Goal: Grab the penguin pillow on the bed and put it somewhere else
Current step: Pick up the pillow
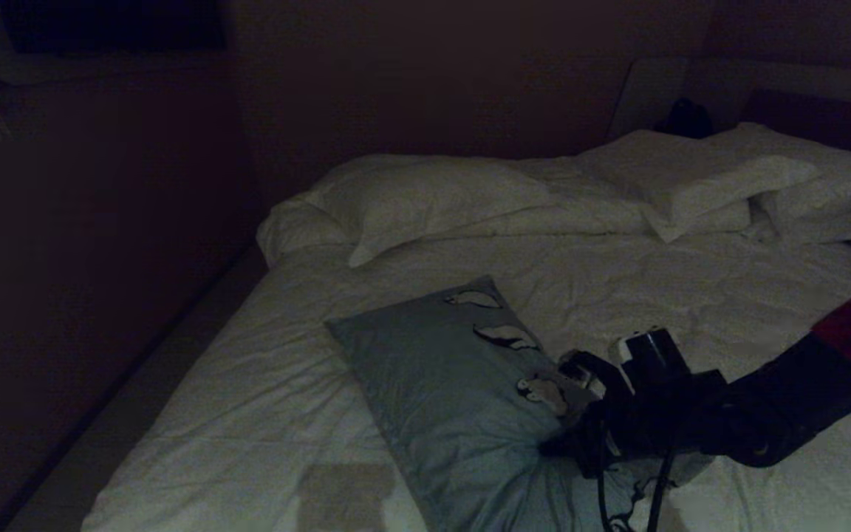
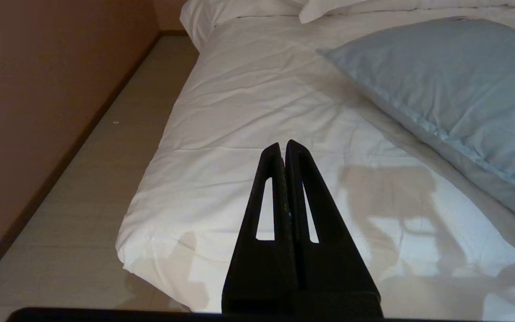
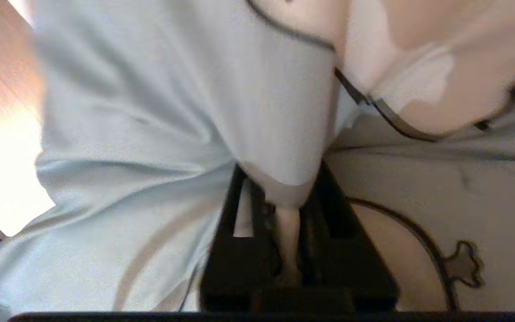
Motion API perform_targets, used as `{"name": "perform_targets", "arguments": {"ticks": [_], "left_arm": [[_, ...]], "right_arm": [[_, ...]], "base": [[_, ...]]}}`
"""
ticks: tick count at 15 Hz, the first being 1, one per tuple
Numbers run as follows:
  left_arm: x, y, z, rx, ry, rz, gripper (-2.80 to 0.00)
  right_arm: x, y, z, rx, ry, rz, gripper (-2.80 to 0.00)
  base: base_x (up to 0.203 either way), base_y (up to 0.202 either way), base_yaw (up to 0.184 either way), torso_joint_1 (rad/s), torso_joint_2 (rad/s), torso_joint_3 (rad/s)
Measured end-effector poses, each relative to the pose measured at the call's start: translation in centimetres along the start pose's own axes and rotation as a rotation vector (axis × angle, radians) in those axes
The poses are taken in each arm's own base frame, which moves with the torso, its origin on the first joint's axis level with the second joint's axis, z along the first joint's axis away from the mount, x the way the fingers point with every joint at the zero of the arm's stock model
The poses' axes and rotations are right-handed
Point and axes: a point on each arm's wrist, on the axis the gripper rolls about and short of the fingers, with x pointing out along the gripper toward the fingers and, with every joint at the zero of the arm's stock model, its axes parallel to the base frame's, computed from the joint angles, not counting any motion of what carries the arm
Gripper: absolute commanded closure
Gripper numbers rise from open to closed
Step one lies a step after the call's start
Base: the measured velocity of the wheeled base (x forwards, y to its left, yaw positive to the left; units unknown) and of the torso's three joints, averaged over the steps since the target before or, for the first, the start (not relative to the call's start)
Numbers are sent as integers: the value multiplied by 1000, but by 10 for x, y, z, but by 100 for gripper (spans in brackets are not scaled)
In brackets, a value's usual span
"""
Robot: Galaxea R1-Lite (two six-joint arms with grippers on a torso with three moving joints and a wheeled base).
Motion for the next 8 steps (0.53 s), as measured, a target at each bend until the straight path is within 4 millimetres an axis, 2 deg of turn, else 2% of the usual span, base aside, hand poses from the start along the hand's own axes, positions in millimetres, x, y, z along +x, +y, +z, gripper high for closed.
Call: {"name": "perform_targets", "arguments": {"ticks": [3, 8], "left_arm": [[0, 0, 0, 0, 0, 0, 0], [0, 0, 0, 0, 0, 0, 0]], "right_arm": [[-23, 9, 13, -16, -74, -8, 0], [-77, 28, 34, -64, -238, -41, 0]], "base": [[0, 0, 0, 0, 0, 0], [0, 0, 0, 0, 0, 0]]}}
